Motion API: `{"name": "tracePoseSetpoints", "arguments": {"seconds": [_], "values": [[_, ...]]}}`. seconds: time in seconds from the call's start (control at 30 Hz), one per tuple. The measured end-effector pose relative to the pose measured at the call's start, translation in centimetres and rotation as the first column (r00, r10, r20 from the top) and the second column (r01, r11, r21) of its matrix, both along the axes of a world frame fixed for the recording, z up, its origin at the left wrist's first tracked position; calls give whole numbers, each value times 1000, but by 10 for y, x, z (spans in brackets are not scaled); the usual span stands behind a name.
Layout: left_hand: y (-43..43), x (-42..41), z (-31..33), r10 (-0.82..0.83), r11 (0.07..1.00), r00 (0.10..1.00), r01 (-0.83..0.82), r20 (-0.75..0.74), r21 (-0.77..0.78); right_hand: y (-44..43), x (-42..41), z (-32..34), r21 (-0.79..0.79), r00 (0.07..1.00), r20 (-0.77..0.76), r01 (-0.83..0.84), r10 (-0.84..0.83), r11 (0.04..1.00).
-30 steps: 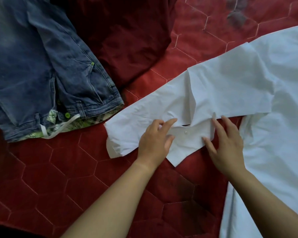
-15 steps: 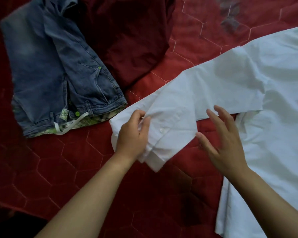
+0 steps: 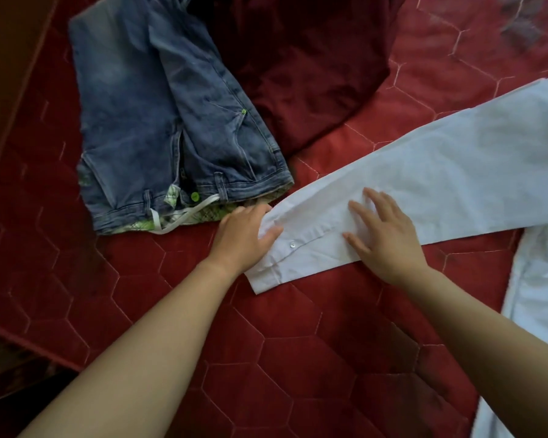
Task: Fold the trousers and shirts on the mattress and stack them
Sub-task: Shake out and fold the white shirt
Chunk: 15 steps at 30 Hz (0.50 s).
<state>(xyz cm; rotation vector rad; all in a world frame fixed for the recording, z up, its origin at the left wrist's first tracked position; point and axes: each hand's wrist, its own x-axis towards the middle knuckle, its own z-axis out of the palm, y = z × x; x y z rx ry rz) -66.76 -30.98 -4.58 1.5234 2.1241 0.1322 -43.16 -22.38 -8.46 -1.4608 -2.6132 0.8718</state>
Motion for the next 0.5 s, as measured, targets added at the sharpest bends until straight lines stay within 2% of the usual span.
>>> {"name": "tracePoseSetpoints", "arguments": {"seconds": [0.1, 0.17, 0.23, 0.3, 0.37, 0.43, 0.5], "values": [[-18, -8, 10, -19, 998, 998, 15, 60, 66, -5, 10, 0, 9, 999, 31, 33, -33, 999], [-31, -9, 14, 108, 990, 978, -121, 181, 65, -9, 15, 5, -7, 997, 2, 76, -76, 997], [-43, -10, 15, 259, 962, 917, -272, 304, 1, -16, 15, 11, 0, 994, -71, 86, -85, 996], [-55, -10, 13, 356, 932, 866, -357, 350, -65, -22, 9, 17, 41, 983, -165, 89, -82, 995], [-66, -11, 9, 356, 932, 909, -363, 216, -6, -27, -2, 19, 65, 978, -197, 87, -73, 994], [-76, -9, 3, 333, 936, 939, -340, 82, 91, -32, -12, 14, 53, 991, -130, 47, -40, 997], [-80, -3, -2, 274, 953, 957, -283, 92, 105, -36, -17, 4, 7, 1000, -9, 18, -18, 1000]]}}
